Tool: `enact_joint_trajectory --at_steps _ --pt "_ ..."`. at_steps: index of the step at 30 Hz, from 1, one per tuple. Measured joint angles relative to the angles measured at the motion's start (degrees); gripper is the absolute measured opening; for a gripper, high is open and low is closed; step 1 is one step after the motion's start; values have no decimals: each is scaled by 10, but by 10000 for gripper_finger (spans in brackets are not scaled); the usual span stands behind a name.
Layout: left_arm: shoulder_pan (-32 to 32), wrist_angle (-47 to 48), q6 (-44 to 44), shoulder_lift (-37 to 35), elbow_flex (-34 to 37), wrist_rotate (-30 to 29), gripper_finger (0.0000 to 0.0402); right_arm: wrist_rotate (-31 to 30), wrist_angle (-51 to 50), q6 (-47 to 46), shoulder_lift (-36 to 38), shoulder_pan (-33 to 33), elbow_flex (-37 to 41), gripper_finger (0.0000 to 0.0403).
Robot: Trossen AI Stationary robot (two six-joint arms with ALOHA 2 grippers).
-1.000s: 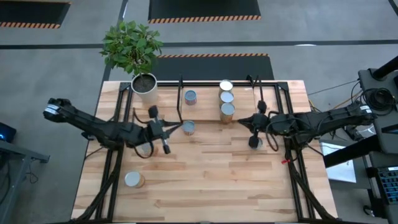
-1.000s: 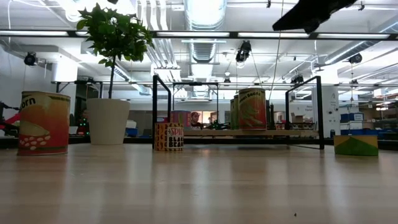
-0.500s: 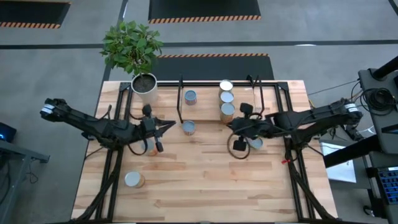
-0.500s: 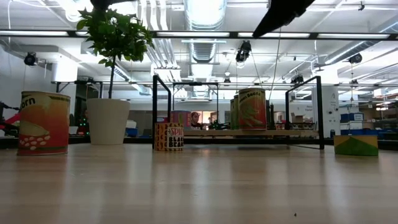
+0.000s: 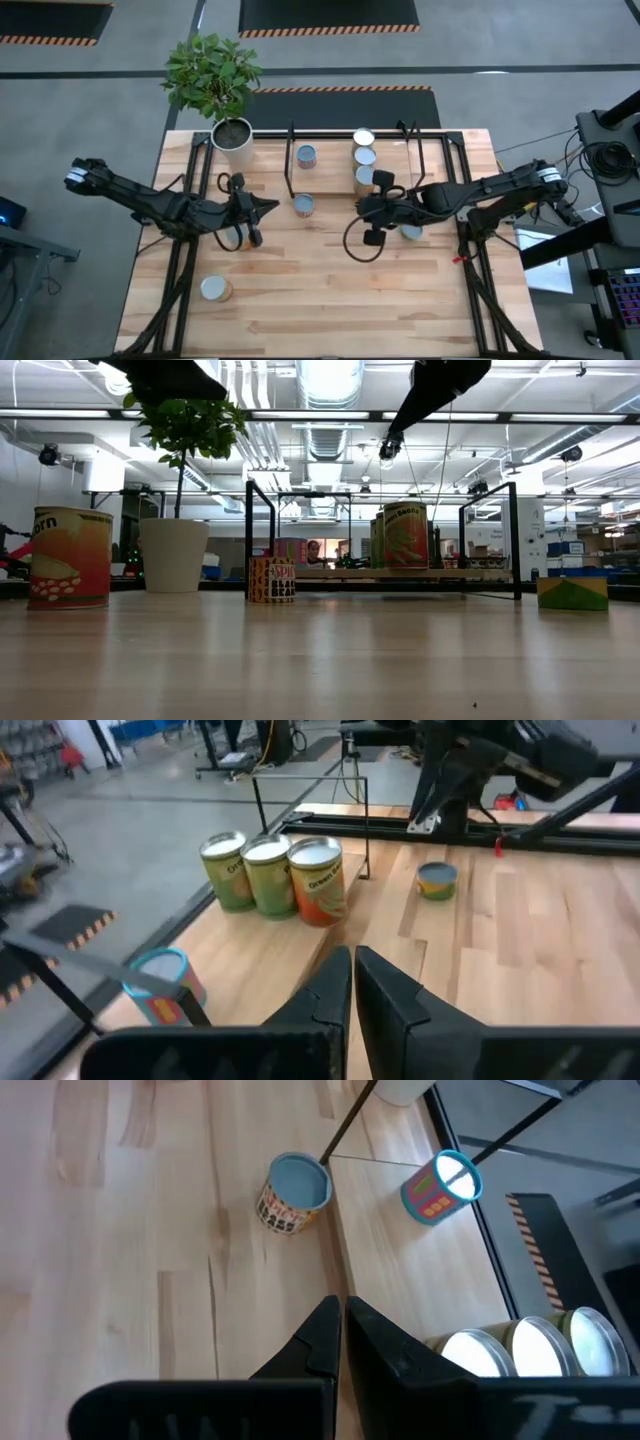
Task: Pick and place cans onto a shelf
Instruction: Put the top canned corn on the shelf
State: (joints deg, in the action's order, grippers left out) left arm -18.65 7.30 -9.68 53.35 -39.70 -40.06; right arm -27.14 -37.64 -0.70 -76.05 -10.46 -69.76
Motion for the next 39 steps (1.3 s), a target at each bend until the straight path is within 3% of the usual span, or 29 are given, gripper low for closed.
enact_joint_trajectory --at_steps 4,9,13,19,26,32,39 --pt "0 33 -103 -7 -1 1 0 0 -16 5 -5 0 -7 9" --pt "0 291 -381 8 -64 21 0 -14 -28 -8 2 -2 0 9" --pt "-2 465 -511 48 -115 77 0 -69 -28 -13 14 -16 21 9" --pt "-2 542 -567 110 -151 190 0 -122 2 -39 49 -28 66 9" --pt "-2 551 -620 154 -153 283 25 -120 54 3 103 -28 112 9" --pt "-1 612 -656 176 -162 297 95 -119 55 3 148 -28 138 9" --pt "-1 638 -693 185 -181 296 209 -119 67 6 184 -28 158 9"
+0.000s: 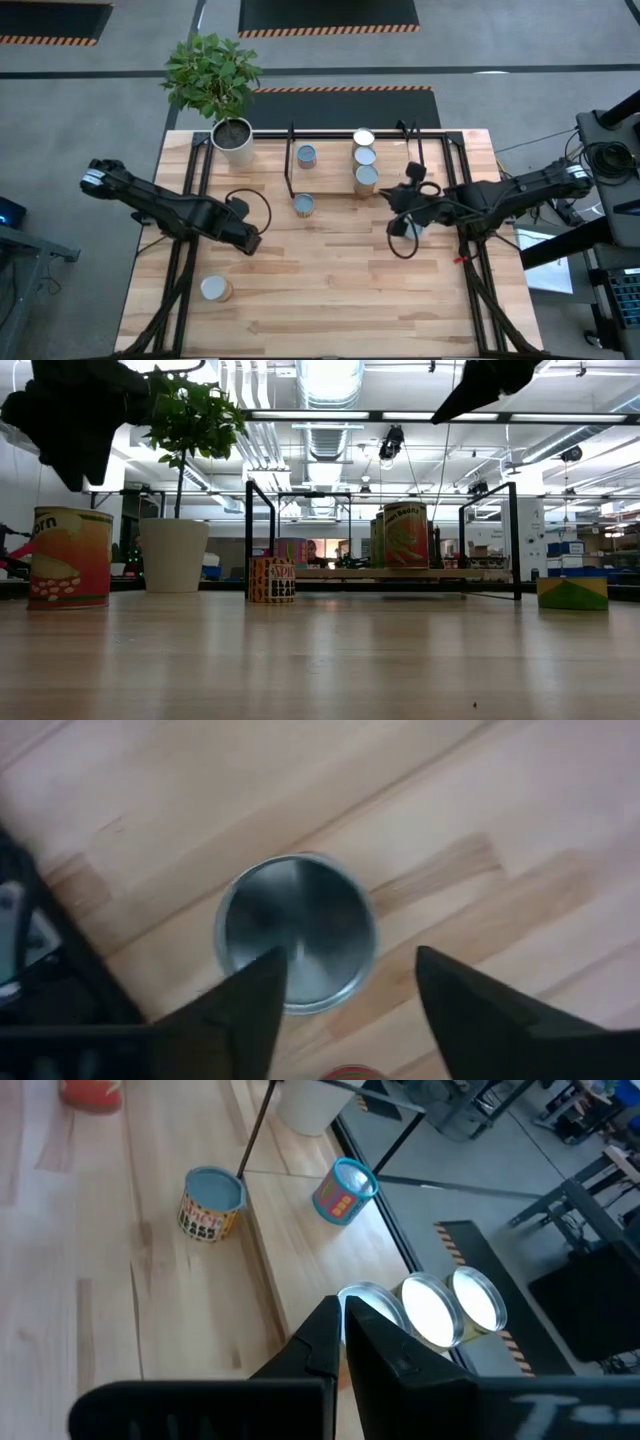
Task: Pick and place cans onto a shelf
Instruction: Put the top canned corn on the shelf
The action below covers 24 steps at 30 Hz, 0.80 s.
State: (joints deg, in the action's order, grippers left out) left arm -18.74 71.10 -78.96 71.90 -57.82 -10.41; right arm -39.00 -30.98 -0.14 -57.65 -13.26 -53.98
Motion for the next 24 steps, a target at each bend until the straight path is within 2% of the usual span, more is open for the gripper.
enact_joint_trajectory --at_steps 6,10,14,24 --pt "0 32 -40 8 10 0 299 0 0 1 6 0 4 9" --pt "0 30 -41 8 11 -1 334 0 0 3 5 0 4 9" --pt "0 27 -41 8 18 -8 345 0 0 3 5 0 4 9" --pt "0 -17 -48 7 46 -12 340 2 0 2 5 0 4 9"
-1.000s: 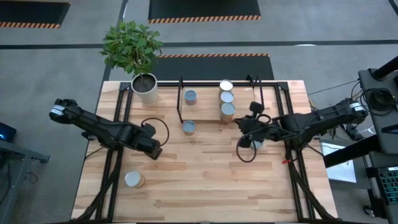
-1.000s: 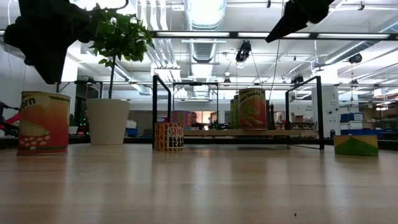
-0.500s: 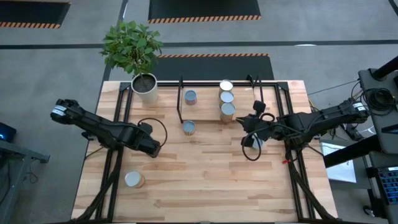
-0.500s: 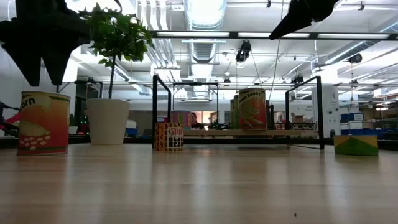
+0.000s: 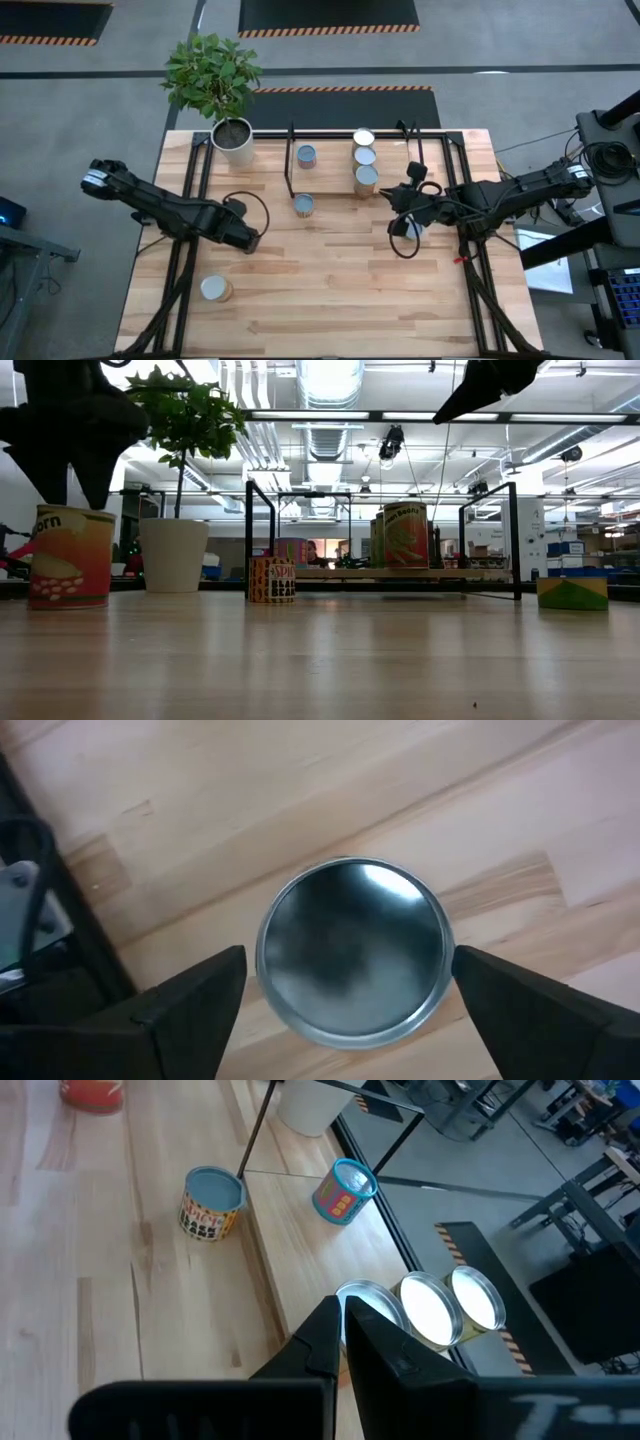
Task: Pick and place cans onto a shelf
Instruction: Put the top canned corn on the shelf
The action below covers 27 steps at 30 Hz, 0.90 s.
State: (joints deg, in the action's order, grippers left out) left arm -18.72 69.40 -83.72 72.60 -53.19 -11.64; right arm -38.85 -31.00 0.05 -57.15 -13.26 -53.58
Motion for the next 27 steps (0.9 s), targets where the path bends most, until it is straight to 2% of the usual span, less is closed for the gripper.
enact_joint_trajectory --at_steps 27 --pt "0 -4 16 -1 -3 4 342 0 0 7 0 0 0 9"
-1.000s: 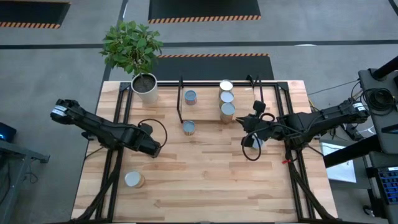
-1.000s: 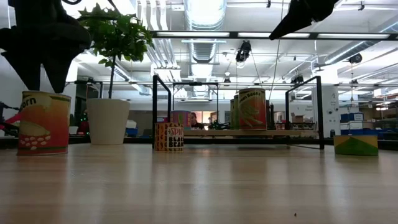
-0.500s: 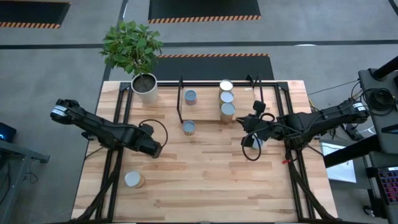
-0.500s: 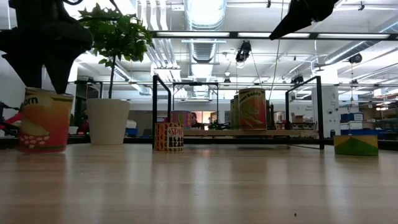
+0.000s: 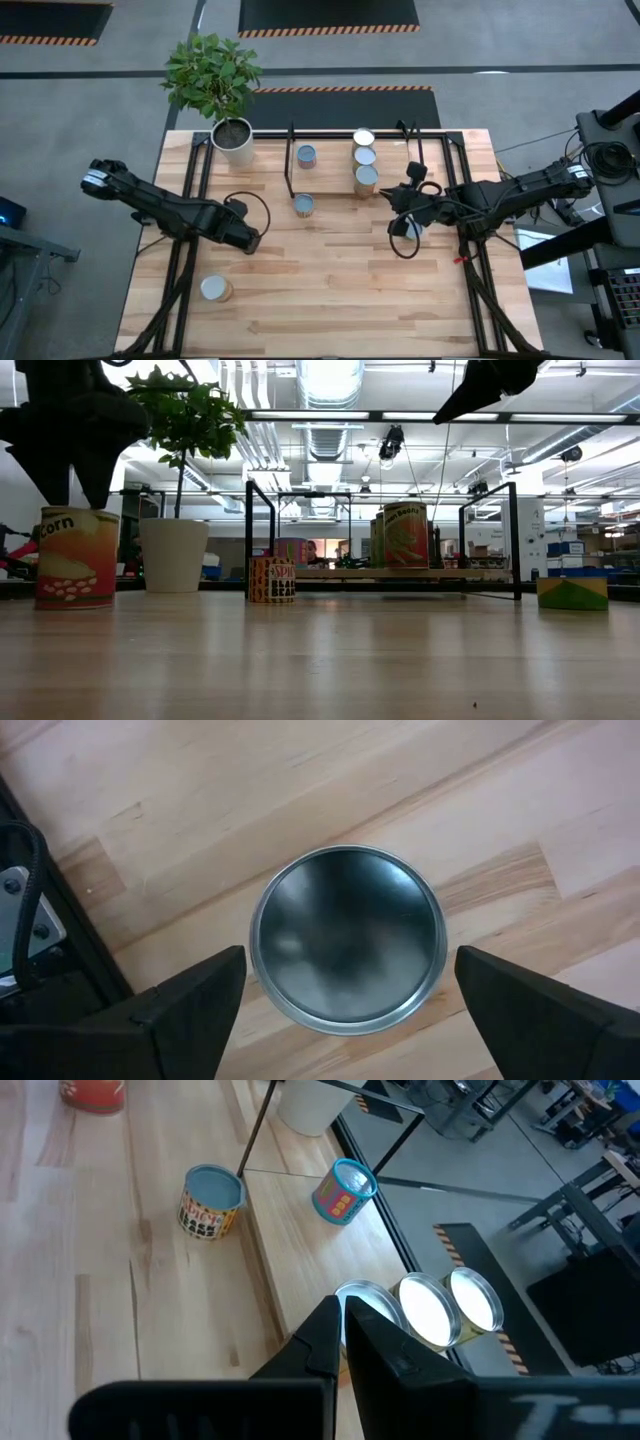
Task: Pick and place cans onto a shelf
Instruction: Put the top canned corn on the shelf
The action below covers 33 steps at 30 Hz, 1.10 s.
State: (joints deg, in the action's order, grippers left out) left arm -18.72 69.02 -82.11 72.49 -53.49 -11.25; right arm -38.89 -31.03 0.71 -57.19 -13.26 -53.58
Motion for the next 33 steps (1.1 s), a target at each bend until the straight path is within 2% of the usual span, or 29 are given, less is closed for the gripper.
enact_joint_trajectory --at_steps 24,33 --pt "0 -7 6 26 -1 -9 341 3 0 -7 0 0 0 9" --pt "0 10 26 21 -38 -7 341 3 0 -7 0 0 0 9"
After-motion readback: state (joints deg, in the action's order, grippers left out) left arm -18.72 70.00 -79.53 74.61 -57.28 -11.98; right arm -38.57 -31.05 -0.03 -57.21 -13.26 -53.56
